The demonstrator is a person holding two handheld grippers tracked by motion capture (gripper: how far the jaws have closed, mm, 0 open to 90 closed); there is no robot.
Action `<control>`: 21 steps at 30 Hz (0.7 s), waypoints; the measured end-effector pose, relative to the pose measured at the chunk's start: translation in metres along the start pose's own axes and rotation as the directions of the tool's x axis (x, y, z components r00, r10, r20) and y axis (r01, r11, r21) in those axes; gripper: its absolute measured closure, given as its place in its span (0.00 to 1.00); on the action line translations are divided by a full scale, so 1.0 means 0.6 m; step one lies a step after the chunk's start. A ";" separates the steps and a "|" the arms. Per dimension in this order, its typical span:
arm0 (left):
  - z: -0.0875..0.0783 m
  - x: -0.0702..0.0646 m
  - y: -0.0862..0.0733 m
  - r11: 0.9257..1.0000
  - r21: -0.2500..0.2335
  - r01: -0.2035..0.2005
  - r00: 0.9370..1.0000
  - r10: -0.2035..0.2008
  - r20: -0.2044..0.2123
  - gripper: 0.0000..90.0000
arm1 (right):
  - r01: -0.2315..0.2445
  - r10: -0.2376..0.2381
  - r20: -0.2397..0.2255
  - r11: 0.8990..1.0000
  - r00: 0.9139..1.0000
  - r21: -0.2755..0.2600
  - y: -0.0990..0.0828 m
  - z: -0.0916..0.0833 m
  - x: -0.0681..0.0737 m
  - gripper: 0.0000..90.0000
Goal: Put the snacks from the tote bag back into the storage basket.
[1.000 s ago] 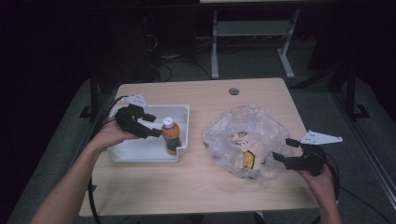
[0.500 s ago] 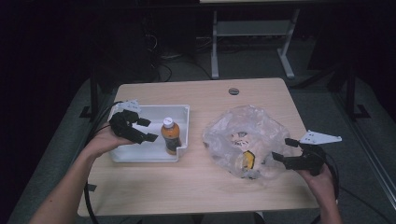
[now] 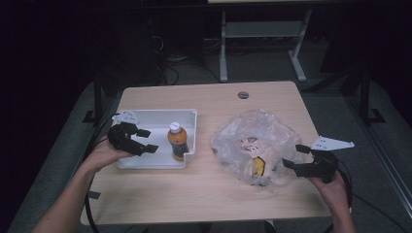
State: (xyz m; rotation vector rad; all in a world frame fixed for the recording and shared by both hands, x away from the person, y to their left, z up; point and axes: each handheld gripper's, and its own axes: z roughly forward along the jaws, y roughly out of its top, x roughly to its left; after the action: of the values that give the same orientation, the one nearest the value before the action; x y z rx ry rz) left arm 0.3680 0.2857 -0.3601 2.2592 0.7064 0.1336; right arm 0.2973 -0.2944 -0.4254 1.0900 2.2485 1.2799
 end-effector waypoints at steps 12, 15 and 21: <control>0.001 0.001 -0.025 1.000 0.010 0.018 1.000 -0.018 -0.003 0.28 | -0.008 0.008 0.005 1.000 1.000 -0.007 -0.002 -0.004 -0.003 0.20; -0.001 -0.001 -0.030 1.000 0.005 0.017 1.000 -0.016 -0.010 0.28 | -0.006 0.006 0.005 1.000 1.000 -0.005 -0.002 -0.005 -0.001 0.20; -0.001 0.000 -0.043 1.000 0.003 0.016 1.000 -0.016 -0.017 0.28 | -0.001 0.001 0.005 1.000 1.000 -0.002 -0.002 -0.005 0.000 0.20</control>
State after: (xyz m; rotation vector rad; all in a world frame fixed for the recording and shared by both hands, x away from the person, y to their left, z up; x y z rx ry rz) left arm 0.3560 0.3004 -0.3774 2.2570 0.7339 0.1446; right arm 0.2948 -0.2965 -0.4248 1.0931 2.2431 1.2783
